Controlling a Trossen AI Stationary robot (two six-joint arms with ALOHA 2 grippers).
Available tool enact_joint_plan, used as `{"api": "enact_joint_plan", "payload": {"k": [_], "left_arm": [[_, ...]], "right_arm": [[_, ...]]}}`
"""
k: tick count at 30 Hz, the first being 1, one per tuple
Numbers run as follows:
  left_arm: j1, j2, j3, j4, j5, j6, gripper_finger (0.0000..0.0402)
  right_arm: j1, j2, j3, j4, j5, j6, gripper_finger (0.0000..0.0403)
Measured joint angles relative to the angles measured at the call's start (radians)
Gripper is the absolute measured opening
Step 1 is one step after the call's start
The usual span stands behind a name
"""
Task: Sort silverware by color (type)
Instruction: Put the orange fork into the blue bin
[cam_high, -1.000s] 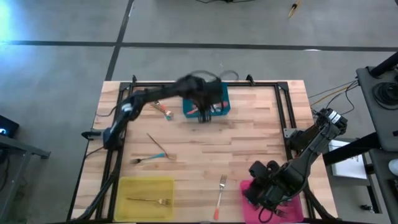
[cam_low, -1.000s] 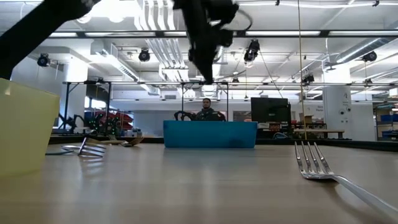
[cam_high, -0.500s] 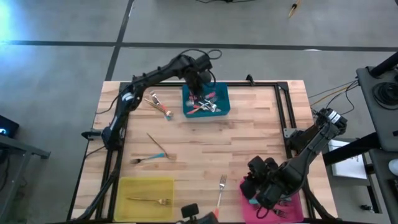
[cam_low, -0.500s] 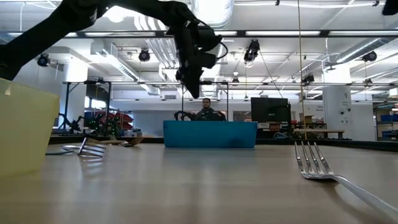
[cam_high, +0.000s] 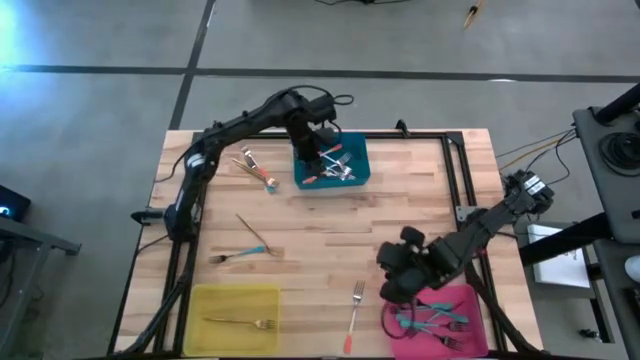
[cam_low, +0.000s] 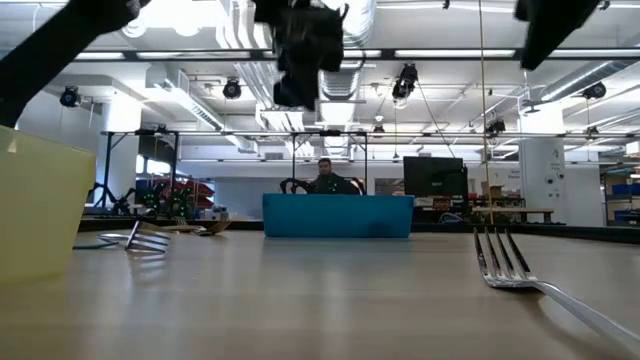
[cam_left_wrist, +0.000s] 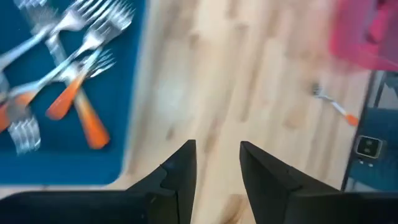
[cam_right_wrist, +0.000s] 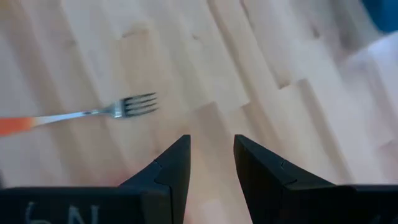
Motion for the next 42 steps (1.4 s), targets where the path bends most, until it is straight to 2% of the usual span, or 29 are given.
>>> {"api": "enact_joint_plan", "payload": {"k": [3, 7, 11, 16, 19, 22, 26, 29, 31, 34, 37, 40, 42], "left_arm": [[-0.071, -0.07, 0.0, 0.014, -0.051, -0.008, 0.0101], [-0.156, -0.181, -0.007, 0.013, -0.219, -0.06, 0.0099], [-0.225, -0.322, -0.063, 0.014, -0.318, -0.158, 0.0099], [-0.306, -0.517, -0.21, 0.065, -0.53, -0.316, 0.0099], [-0.349, -0.633, -0.336, 0.123, -0.623, -0.433, 0.0099], [-0.399, -0.749, -0.477, 0.163, -0.702, -0.544, 0.0099], [-0.479, -0.888, -0.668, 0.208, -0.782, -0.689, 0.0099], [-0.562, -0.992, -0.811, 0.265, -0.818, -0.762, 0.0099], [-0.63, -1.059, -0.905, 0.329, -0.834, -0.794, 0.0099], [-0.738, -1.155, -1.039, 0.469, -0.856, -0.81, 0.0099], [-0.836, -1.237, -1.163, 0.675, -0.859, -0.796, 0.0099], [-0.918, -1.297, -1.273, 0.865, -0.857, -0.765, 0.0099], [-0.961, -1.327, -1.329, 0.965, -0.857, -0.742, 0.0099]], "right_arm": [[-0.057, 0.0, -0.011, 0.008, -0.012, -0.092, 0.0114], [-0.125, 0.0, -0.064, 0.094, -0.066, -0.2, 0.0114], [-0.174, 0.002, -0.163, 0.311, -0.18, -0.302, 0.0114], [-0.221, 0.008, -0.3, 0.614, -0.333, -0.33, 0.0114], [-0.25, 0.008, -0.348, 0.731, -0.394, -0.196, 0.0114], [-0.254, 0.008, -0.372, 0.769, -0.375, 0.036, 0.0114], [-0.231, 0.008, -0.379, 0.766, -0.268, 0.29, 0.0114], [-0.194, 0.013, -0.377, 0.77, -0.111, 0.485, 0.0114], [-0.169, 0.016, -0.367, 0.77, -0.043, 0.556, 0.0114], [-0.141, 0.026, -0.346, 0.771, -0.021, 0.6, 0.0114], [-0.107, 0.054, -0.306, 0.772, -0.024, 0.508, 0.0114], [-0.069, 0.103, -0.238, 0.793, -0.071, 0.258, 0.0114], [-0.045, 0.149, -0.185, 0.785, -0.085, 0.032, 0.0114]]}}
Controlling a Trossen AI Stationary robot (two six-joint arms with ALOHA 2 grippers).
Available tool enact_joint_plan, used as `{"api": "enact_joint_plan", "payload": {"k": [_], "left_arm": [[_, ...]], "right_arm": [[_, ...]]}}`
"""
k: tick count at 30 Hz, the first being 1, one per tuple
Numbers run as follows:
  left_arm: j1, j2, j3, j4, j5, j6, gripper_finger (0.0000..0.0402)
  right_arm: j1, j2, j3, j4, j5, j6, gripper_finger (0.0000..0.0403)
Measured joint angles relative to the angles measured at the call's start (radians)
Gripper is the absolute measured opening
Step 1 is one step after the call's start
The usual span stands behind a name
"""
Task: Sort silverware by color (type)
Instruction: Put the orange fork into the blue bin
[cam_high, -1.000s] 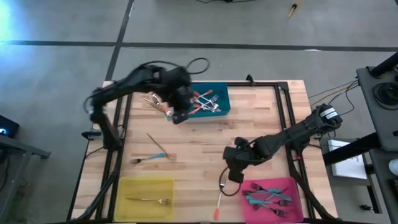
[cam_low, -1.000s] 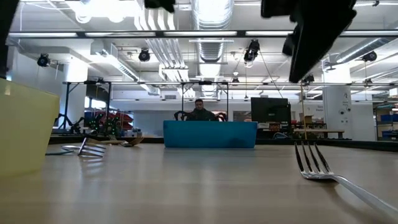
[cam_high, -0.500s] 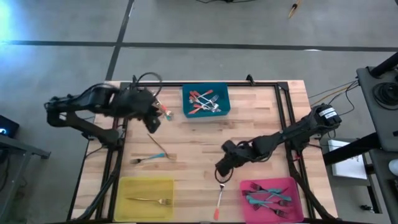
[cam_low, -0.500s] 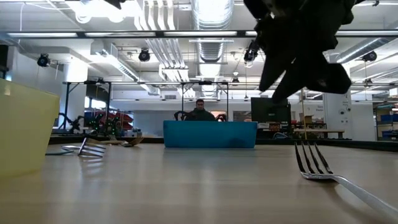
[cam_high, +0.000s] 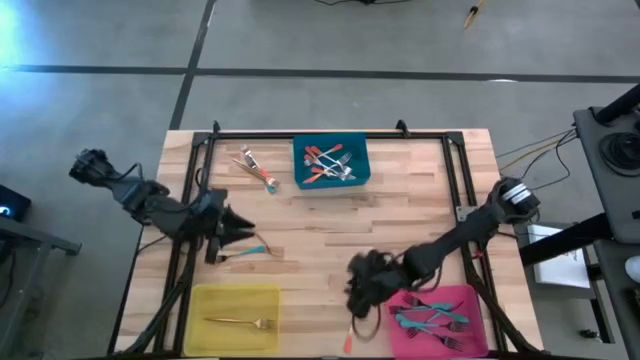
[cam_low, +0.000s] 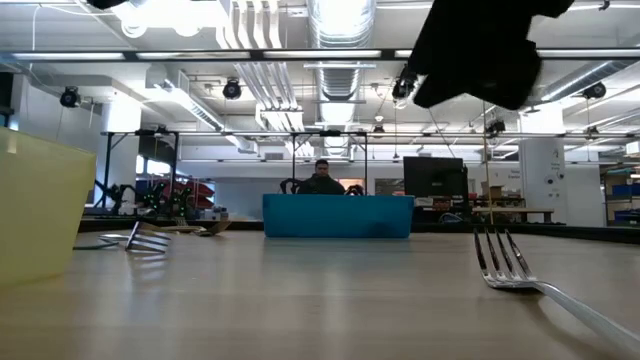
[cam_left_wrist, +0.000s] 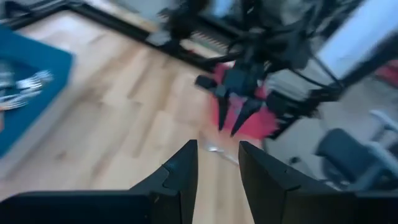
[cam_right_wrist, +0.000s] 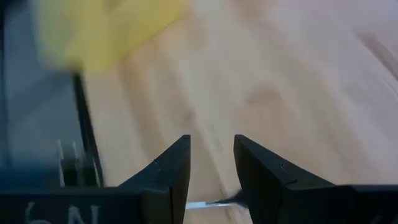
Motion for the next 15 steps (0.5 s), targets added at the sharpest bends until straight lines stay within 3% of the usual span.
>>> {"api": "enact_joint_plan", "payload": {"k": [4, 7, 11, 15], "left_arm": [[-0.067, -0.034, -0.077, 0.094, 0.001, -0.004, 0.0099], [-0.103, -0.04, -0.102, 0.115, 0.0, -0.041, 0.0099], [-0.135, -0.032, -0.118, 0.163, 0.0, -0.09, 0.0099], [-0.149, -0.007, -0.12, 0.234, -0.001, -0.107, 0.0099]], "right_arm": [[0.049, 0.091, 0.088, -0.012, -0.078, -0.568, 0.0114], [0.066, 0.155, 0.169, -0.077, -0.148, -0.906, 0.0114], [0.058, 0.236, 0.277, -0.29, -0.172, -1.083, 0.0114], [0.033, 0.283, 0.336, -0.434, -0.284, -1.198, 0.0111]]}}
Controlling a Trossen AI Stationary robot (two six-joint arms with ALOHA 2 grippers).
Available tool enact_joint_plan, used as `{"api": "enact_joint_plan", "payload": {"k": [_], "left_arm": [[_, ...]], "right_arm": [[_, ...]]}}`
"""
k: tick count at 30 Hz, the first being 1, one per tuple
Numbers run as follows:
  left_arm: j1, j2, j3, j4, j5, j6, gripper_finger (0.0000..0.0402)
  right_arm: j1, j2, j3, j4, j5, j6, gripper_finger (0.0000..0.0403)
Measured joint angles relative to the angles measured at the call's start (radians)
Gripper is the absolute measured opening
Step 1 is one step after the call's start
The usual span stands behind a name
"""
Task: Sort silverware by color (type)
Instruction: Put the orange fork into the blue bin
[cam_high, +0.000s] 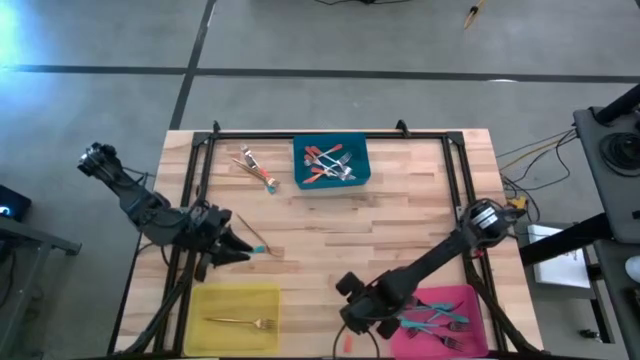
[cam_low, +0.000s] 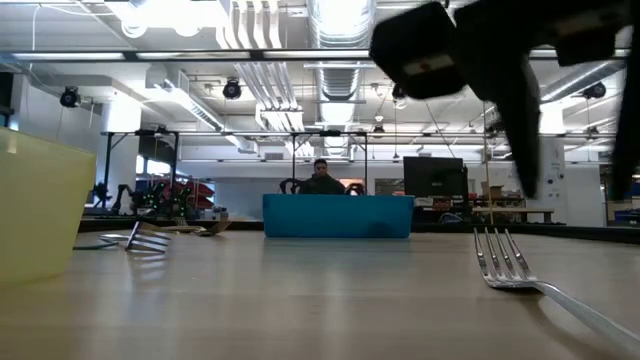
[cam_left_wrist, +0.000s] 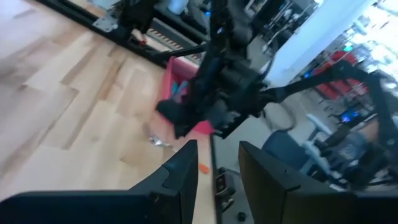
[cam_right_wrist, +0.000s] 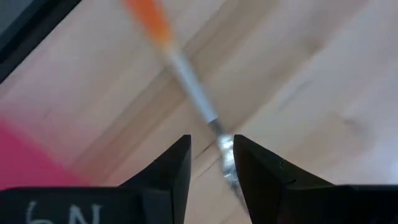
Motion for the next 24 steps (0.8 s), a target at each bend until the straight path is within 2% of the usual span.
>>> {"api": "enact_joint_plan", "payload": {"k": [3, 10, 16, 24], "left_arm": [[0.0, 0.032, 0.007, 0.054, -0.01, -0.001, 0.0099], [0.0, 0.131, 0.062, 0.09, -0.069, 0.005, 0.0099], [0.0, 0.229, 0.115, 0.089, -0.076, 0.006, 0.0099], [0.0, 0.321, 0.201, 0.087, -0.11, 0.063, 0.0099]], "right_arm": [[-0.011, 0.017, 0.0, -0.027, -0.056, -0.074, 0.0109], [-0.024, 0.02, 0.0, -0.023, -0.041, -0.173, 0.0109], [-0.031, 0.048, -0.001, -0.022, -0.044, -0.255, 0.0109], [-0.044, 0.099, -0.001, 0.008, -0.049, -0.278, 0.0109]]}}
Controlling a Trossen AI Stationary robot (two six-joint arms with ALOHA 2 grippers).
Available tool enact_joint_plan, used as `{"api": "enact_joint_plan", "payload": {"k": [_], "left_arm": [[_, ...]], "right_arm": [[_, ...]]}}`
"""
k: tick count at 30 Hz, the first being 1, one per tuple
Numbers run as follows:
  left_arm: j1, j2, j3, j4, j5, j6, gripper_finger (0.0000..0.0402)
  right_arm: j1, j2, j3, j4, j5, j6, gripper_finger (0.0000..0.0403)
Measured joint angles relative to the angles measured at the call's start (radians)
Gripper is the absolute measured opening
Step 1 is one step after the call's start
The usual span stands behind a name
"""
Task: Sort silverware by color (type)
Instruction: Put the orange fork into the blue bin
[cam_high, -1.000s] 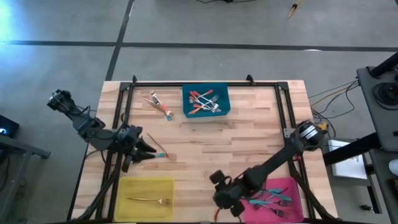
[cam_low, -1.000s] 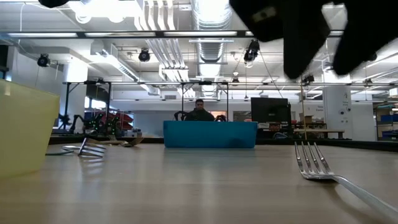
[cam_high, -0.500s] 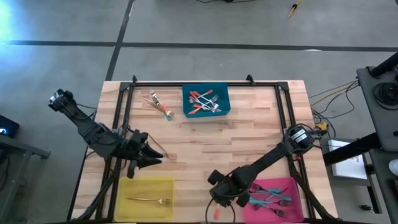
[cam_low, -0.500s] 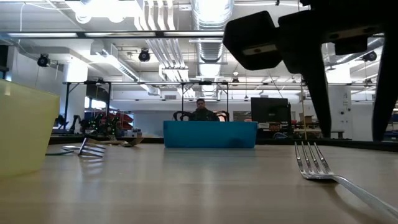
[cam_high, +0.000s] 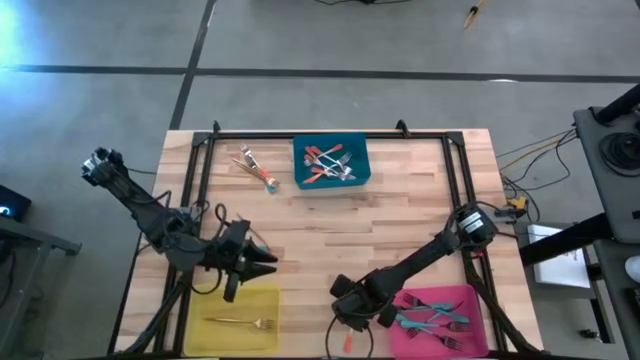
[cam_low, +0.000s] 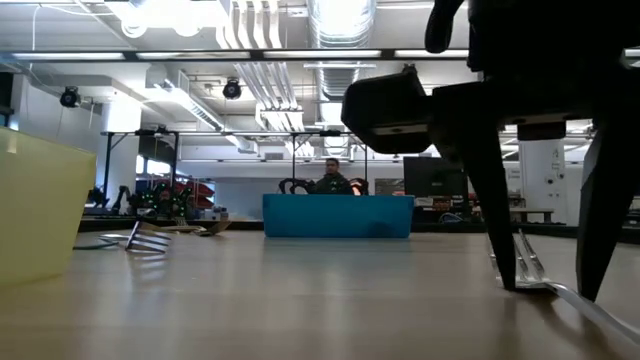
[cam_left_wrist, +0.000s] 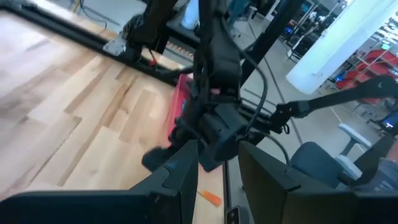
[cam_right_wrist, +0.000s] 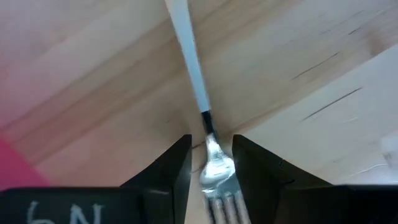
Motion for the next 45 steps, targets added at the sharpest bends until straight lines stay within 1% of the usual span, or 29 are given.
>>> {"api": "enact_joint_plan", "payload": {"k": [4, 8, 11, 14, 21, 23, 26, 29, 32, 35, 36, 41, 45], "left_arm": [[-0.005, 0.006, 0.033, 0.002, -0.009, 0.036, 0.0099], [-0.011, 0.004, 0.042, 0.002, -0.037, 0.038, 0.0099], [-0.013, 0.002, 0.046, 0.0, -0.047, 0.038, 0.0099], [-0.013, 0.002, 0.046, 0.0, -0.047, 0.039, 0.0099], [-0.02, -0.002, 0.046, -0.007, -0.046, 0.072, 0.0099], [-0.02, -0.007, 0.047, -0.019, -0.046, 0.075, 0.0099], [-0.022, -0.017, 0.047, -0.038, -0.046, 0.076, 0.0099], [-0.028, -0.038, 0.047, -0.056, -0.046, 0.076, 0.0099], [-0.041, -0.063, 0.047, -0.077, -0.045, 0.085, 0.0099], [-0.057, -0.1, 0.047, -0.111, -0.043, 0.103, 0.0099], [-0.062, -0.114, 0.047, -0.127, -0.044, 0.111, 0.0099], [-0.068, -0.181, 0.047, -0.238, -0.043, 0.122, 0.0099], [-0.066, -0.222, 0.047, -0.303, -0.057, 0.15, 0.0099]], "right_arm": [[-0.001, 0.001, 0.0, 0.008, 0.001, 0.0, 0.0109], [-0.007, 0.012, 0.0, 0.014, -0.003, 0.001, 0.0108], [-0.012, 0.026, 0.002, 0.015, -0.005, 0.045, 0.0103], [-0.02, 0.039, 0.003, 0.015, -0.015, 0.13, 0.0083], [-0.04, 0.044, 0.013, 0.016, -0.063, 0.245, 0.0019], [-0.054, 0.043, 0.029, 0.003, -0.083, 0.29, 0.0014], [-0.078, 0.039, 0.057, -0.009, -0.11, 0.305, 0.0012], [-0.106, 0.016, 0.078, 0.015, -0.119, 0.306, 0.0011], [-0.139, -0.041, 0.102, 0.001, -0.119, 0.312, 0.0011], [-0.187, -0.099, 0.11, -0.015, -0.118, 0.354, 0.001], [-0.208, -0.119, 0.11, -0.01, -0.103, 0.366, 0.001], [-0.349, -0.215, 0.11, 0.0, 0.055, 0.399, 0.001], [-0.487, -0.241, 0.109, 0.014, 0.126, 0.384, 0.0009]]}}
